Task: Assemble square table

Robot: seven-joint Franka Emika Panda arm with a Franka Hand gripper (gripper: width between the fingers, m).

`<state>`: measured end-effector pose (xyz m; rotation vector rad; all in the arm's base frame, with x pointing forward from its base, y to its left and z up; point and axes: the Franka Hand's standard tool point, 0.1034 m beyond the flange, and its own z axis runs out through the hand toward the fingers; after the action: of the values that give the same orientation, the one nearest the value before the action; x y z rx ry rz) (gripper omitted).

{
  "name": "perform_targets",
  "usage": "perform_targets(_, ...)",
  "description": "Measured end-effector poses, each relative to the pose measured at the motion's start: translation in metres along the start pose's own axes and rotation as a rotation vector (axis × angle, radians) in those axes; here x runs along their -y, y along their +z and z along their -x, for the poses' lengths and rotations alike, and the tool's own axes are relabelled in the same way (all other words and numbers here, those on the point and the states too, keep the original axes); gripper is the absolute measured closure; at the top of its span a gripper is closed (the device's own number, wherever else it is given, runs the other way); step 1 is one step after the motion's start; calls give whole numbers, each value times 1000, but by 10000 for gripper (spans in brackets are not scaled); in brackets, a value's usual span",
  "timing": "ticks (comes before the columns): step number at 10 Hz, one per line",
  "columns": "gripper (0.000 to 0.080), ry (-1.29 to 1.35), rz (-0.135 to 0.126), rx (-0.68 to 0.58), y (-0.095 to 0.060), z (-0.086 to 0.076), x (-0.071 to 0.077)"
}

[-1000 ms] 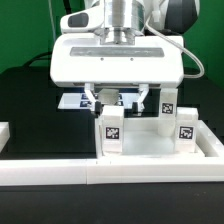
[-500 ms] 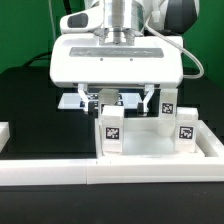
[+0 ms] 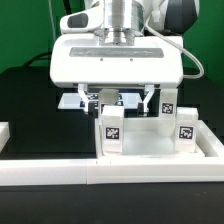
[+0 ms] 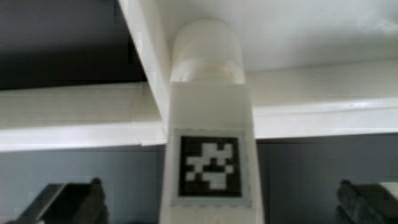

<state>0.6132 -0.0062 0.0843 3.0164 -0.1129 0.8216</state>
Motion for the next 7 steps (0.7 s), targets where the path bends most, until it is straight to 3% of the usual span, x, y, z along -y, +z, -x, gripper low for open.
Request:
perform_targets(2, 151, 16, -31, 74, 1, -12, 2)
perform_targets(4, 151, 21, -32, 89, 6, -12, -1)
perform_targets(7, 151, 60, -105, 346, 10, -8, 4)
